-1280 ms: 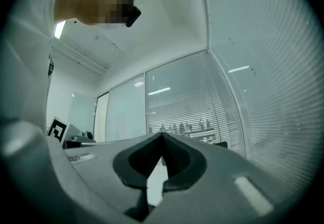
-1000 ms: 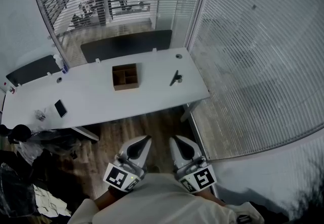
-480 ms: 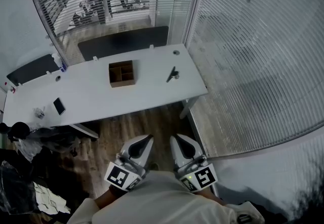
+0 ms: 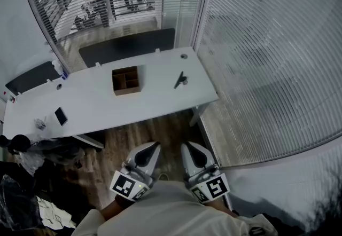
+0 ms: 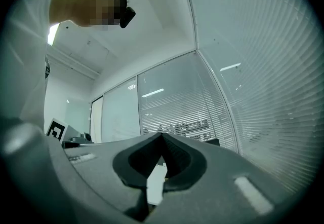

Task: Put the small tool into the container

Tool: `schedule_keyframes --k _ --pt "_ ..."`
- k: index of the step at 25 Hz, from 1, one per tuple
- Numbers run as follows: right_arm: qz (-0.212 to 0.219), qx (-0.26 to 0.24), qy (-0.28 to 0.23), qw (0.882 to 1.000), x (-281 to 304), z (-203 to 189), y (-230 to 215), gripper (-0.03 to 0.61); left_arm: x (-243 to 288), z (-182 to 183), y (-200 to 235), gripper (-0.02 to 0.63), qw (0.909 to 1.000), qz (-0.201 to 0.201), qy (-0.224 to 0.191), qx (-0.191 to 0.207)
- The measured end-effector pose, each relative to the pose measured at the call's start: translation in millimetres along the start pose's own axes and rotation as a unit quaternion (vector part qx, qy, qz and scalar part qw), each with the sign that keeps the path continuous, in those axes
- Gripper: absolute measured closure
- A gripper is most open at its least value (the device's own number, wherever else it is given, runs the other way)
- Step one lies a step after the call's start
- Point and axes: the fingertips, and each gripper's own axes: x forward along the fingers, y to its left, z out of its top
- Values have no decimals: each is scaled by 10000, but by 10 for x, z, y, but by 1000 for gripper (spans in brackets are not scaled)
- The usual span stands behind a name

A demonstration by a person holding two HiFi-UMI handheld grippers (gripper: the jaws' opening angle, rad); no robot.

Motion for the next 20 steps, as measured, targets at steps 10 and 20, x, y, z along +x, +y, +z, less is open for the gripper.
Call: schedule_keyframes --k 10,20 --pt "-22 -13 40 10000 548 -109 -177 578 285 14 545 611 10000 19 -48 -81" --pt "168 -46 148 9997 1633 -223 -235 578 565 157 1564 611 9995 233 -63 -182"
